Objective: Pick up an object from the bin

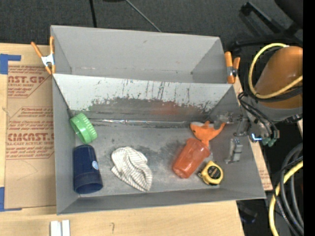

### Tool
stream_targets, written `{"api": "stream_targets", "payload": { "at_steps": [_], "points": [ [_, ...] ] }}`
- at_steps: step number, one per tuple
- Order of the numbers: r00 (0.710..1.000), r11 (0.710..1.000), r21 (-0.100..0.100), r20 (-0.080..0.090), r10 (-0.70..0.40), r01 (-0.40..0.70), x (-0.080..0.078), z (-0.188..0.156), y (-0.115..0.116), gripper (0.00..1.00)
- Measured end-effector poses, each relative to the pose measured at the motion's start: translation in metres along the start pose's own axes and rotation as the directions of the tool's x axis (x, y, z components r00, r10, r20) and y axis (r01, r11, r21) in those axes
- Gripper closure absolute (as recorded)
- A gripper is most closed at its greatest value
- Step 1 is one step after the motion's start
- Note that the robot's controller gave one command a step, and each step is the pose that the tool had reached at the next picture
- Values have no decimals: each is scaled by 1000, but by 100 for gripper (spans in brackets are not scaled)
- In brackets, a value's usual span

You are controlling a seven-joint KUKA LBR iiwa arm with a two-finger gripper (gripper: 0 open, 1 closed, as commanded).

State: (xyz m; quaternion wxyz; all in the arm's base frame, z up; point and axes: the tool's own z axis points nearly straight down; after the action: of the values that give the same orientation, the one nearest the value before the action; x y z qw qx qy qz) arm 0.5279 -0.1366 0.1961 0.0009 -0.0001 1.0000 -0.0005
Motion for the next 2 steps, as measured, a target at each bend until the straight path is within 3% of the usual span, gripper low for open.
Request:
{"api": "stream_targets", "payload": {
  "at_steps": [1,2],
  "points": [
    [1000,1000,0,0,0,0,0,0,0,0],
    [999,999,1,9,50,-50,-34,47,33,0]
  ]
}}
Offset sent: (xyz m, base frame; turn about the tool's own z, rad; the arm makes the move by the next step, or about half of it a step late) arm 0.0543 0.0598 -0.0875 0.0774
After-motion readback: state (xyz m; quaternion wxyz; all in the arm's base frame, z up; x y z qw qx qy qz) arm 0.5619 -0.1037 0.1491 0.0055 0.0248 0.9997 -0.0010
